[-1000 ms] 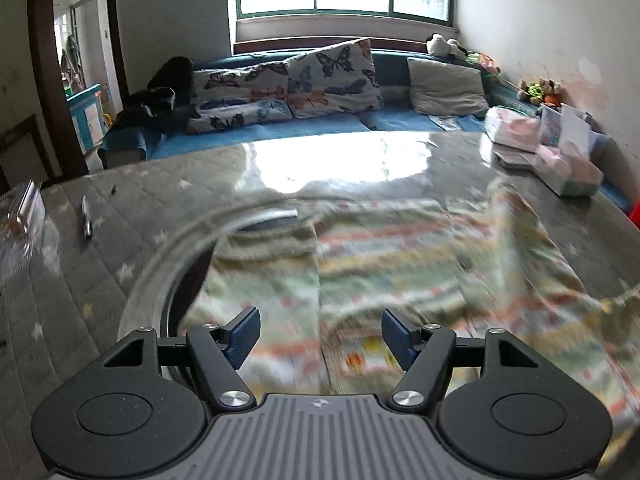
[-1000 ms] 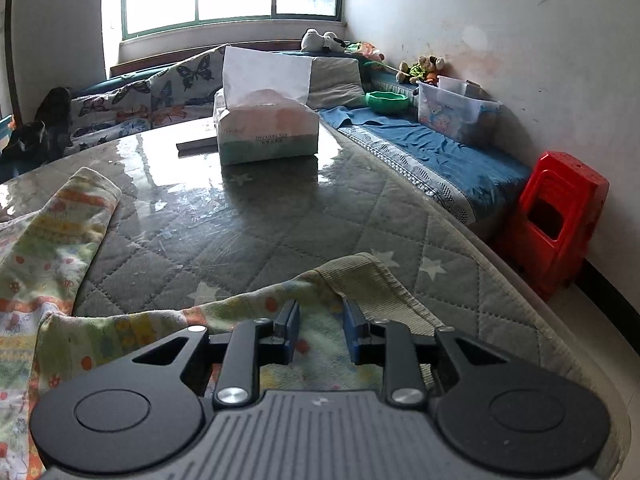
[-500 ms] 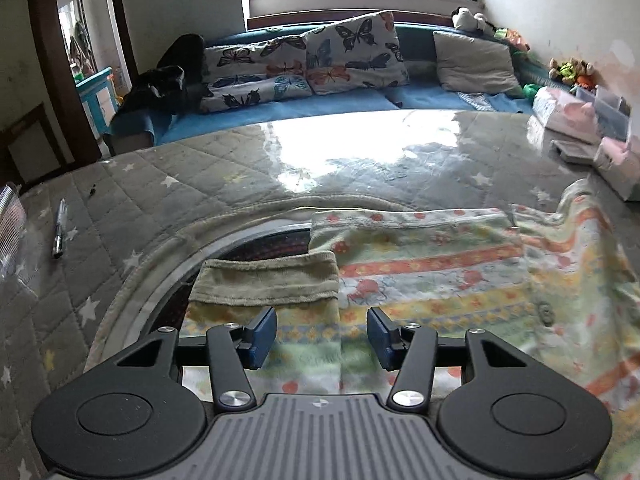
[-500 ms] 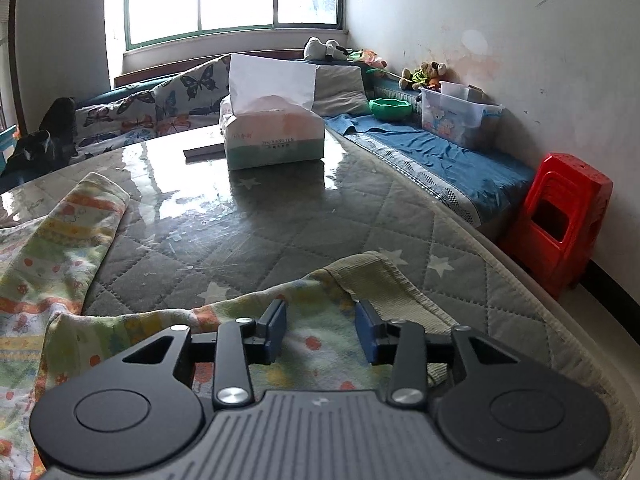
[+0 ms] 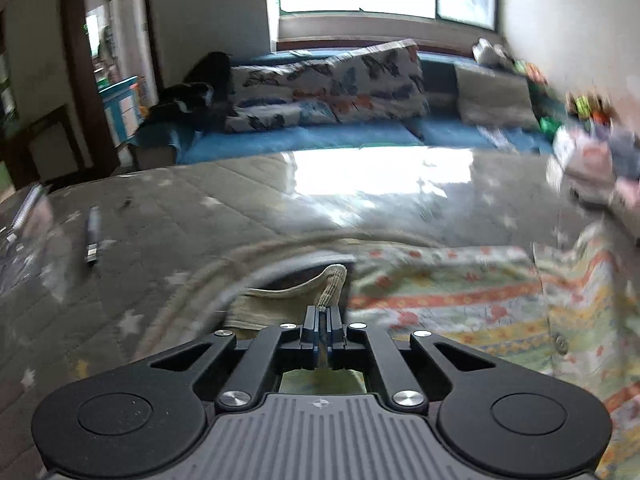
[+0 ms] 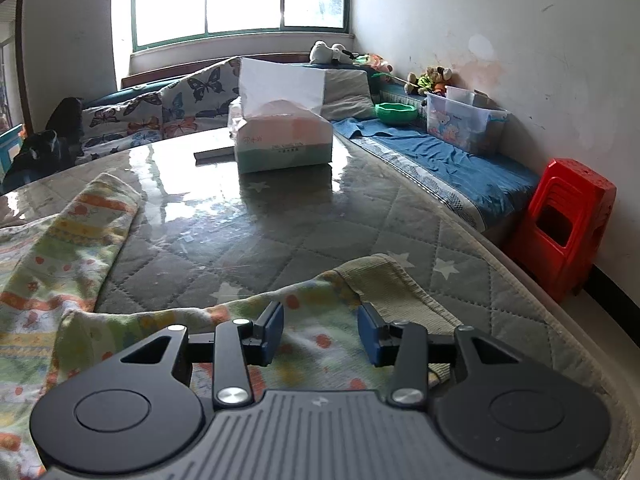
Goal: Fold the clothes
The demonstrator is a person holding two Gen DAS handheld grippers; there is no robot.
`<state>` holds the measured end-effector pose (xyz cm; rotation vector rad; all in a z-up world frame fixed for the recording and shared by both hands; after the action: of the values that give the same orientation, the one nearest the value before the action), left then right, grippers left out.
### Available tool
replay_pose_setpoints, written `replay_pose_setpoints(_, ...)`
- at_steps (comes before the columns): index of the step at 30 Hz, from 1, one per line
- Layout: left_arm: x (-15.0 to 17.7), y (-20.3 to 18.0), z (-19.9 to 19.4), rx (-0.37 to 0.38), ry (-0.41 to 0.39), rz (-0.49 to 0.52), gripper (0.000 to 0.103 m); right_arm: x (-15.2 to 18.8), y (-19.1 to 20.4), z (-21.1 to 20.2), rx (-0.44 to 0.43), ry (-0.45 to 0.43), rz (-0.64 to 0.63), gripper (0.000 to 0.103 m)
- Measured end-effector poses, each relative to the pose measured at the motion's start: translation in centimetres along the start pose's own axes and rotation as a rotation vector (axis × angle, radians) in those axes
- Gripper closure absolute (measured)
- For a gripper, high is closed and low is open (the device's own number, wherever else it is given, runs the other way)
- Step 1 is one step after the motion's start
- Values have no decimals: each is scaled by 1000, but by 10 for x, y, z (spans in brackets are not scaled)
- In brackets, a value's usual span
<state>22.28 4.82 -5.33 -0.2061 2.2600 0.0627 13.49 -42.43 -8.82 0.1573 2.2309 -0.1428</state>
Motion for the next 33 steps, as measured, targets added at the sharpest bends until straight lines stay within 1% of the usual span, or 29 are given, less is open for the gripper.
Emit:
replay_pose_setpoints(4, -5, 41, -37, -12, -54, -93, 100, 1, 8, -8, -15, -6, -18, 59)
replay_pose_setpoints(7, -3, 75, -66, -33, -96, -145, 100, 1, 12, -13, -22, -9, -27, 57)
replay_pose_setpoints(10, 4, 107, -87, -62, -121, -184, 100, 2, 18, -18, -30, -10, -40, 56)
replay_pose_setpoints(14, 22, 146, -108, -111, -132, -230, 100, 3, 25, -22, -39, -9, -58, 53)
replay_pose_setpoints(17, 41, 171, -116, -144, -113, -251, 100, 4, 28, -21, -39, 1, -67, 52)
replay_pose_setpoints(21, 72, 194, -113, -187, -57, -272, 100, 8, 30, -18, -35, 21, -78, 51)
replay_pose_setpoints(24, 92, 207, -113, -204, -28, -298, 100, 12, 31, -16, -27, 31, -87, 46)
replay_pose_setpoints(31, 115, 222, -129, -259, -31, -339, 101, 12, 35, -15, -41, 38, -102, 45)
replay_pose_setpoints(33, 123, 226, -133, -274, -16, -349, 101, 13, 36, -16, -50, 36, -104, 45)
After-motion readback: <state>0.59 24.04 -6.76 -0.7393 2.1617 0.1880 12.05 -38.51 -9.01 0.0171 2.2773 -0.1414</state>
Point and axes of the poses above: each gripper's, at about its wrist camera, not at the fingertips, and z roughly the way its jaws point, y to its left, x to its underside, the point moved 8 cm from there along z, roughly the way its jaws point, and after that the axes turned 3 degrees about -z, right-handed, at the moved point
